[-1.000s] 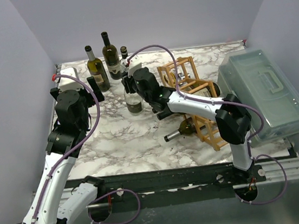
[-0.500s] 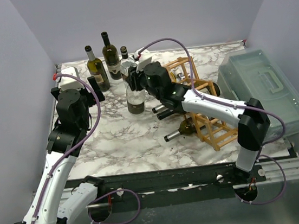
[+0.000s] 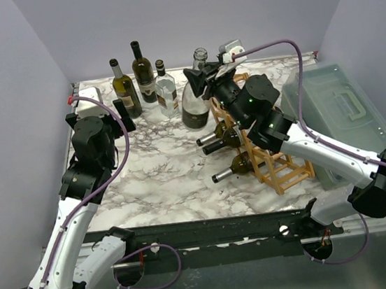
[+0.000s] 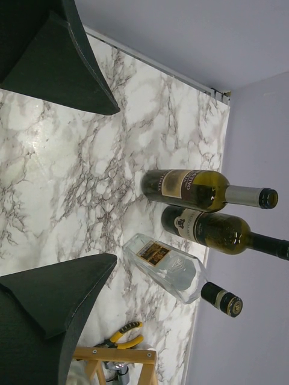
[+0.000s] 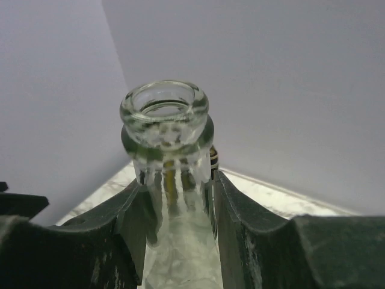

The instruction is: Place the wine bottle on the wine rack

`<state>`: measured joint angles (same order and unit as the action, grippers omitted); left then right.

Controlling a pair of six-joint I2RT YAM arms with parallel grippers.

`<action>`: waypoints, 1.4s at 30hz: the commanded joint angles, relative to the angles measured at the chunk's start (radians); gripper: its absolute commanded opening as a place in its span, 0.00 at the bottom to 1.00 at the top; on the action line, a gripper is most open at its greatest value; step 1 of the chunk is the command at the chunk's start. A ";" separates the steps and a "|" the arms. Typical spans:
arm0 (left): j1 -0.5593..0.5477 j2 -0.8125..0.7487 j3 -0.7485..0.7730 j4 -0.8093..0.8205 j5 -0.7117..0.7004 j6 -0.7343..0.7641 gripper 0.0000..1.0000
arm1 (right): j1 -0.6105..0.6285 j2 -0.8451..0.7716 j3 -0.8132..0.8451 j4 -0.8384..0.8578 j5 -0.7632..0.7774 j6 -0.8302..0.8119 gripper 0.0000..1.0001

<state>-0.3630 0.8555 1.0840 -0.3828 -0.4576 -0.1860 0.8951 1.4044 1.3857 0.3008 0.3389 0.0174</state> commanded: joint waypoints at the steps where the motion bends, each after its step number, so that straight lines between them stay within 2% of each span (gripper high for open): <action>1: -0.011 -0.020 -0.010 0.018 -0.005 -0.004 0.99 | 0.004 -0.097 -0.015 0.190 0.001 -0.295 0.01; 3: -0.012 -0.018 -0.011 0.018 -0.010 -0.003 0.99 | 0.004 -0.117 -0.011 0.169 -0.016 -0.407 0.01; 11: -0.024 -0.017 -0.011 0.017 -0.012 -0.001 0.99 | 0.004 -0.105 0.083 0.085 0.088 -0.765 0.01; 19: -0.025 -0.018 -0.011 0.019 -0.007 -0.002 0.99 | 0.004 -0.025 0.212 0.019 0.143 -1.000 0.01; 25: -0.026 -0.017 -0.012 0.019 -0.009 -0.004 0.99 | 0.004 0.019 0.180 -0.020 0.226 -1.239 0.01; 29: -0.028 -0.018 -0.012 0.019 -0.006 -0.004 0.99 | -0.005 0.061 0.118 0.021 0.285 -1.413 0.01; 42: -0.042 -0.032 -0.011 0.019 -0.013 -0.001 0.99 | -0.065 0.138 0.029 -0.220 0.194 -1.414 0.00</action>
<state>-0.3939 0.8417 1.0832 -0.3824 -0.4580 -0.1860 0.8330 1.5513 1.4033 0.1242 0.5705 -1.2617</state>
